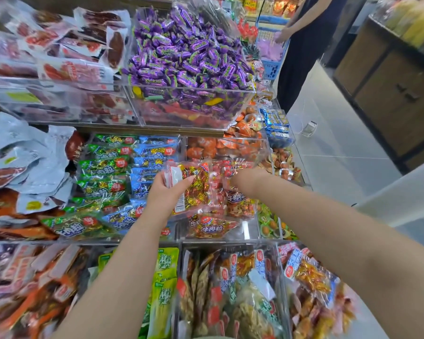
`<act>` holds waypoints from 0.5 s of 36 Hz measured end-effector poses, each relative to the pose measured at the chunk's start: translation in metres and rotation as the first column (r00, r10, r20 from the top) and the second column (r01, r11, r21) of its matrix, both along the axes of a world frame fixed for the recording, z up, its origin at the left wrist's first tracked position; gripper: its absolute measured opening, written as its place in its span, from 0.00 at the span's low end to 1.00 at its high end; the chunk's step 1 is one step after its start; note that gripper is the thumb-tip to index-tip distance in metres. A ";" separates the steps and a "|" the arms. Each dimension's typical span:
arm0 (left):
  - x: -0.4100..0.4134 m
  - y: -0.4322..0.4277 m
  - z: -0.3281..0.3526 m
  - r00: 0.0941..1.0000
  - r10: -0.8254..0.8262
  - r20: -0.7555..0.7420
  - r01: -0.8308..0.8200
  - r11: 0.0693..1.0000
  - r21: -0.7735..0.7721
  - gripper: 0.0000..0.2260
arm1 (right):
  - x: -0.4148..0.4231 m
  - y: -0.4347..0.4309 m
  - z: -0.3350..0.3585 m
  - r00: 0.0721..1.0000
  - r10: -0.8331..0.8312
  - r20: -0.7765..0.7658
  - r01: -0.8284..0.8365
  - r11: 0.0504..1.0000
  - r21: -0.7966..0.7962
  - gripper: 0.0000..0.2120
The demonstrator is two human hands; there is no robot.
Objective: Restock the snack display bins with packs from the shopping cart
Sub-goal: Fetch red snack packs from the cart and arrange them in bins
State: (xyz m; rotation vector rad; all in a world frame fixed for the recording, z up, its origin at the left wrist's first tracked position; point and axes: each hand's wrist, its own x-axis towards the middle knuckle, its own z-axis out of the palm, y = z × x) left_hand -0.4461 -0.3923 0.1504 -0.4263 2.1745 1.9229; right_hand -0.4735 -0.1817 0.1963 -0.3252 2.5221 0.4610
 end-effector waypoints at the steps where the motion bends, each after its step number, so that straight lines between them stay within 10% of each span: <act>1: -0.001 -0.001 0.000 1.000 -0.003 0.000 0.003 1.000 0.003 0.17 | -0.001 0.000 0.001 1.000 -0.004 -0.010 0.004 1.000 -0.021 0.22; 6: -0.003 -0.002 -0.004 1.000 0.000 0.017 0.001 1.000 -0.014 0.30 | -0.014 0.017 0.034 0.986 -0.029 -0.163 0.004 0.989 -0.149 0.27; 13: -0.001 0.001 0.000 1.000 -0.003 0.020 0.003 1.000 -0.003 0.18 | -0.015 0.017 0.057 0.994 0.111 0.006 -0.110 0.991 -0.076 0.14; 18: -0.001 0.003 0.003 1.000 0.019 0.018 -0.018 1.000 -0.007 0.15 | -0.009 -0.005 0.003 0.983 0.166 0.077 -0.166 0.986 -0.003 0.25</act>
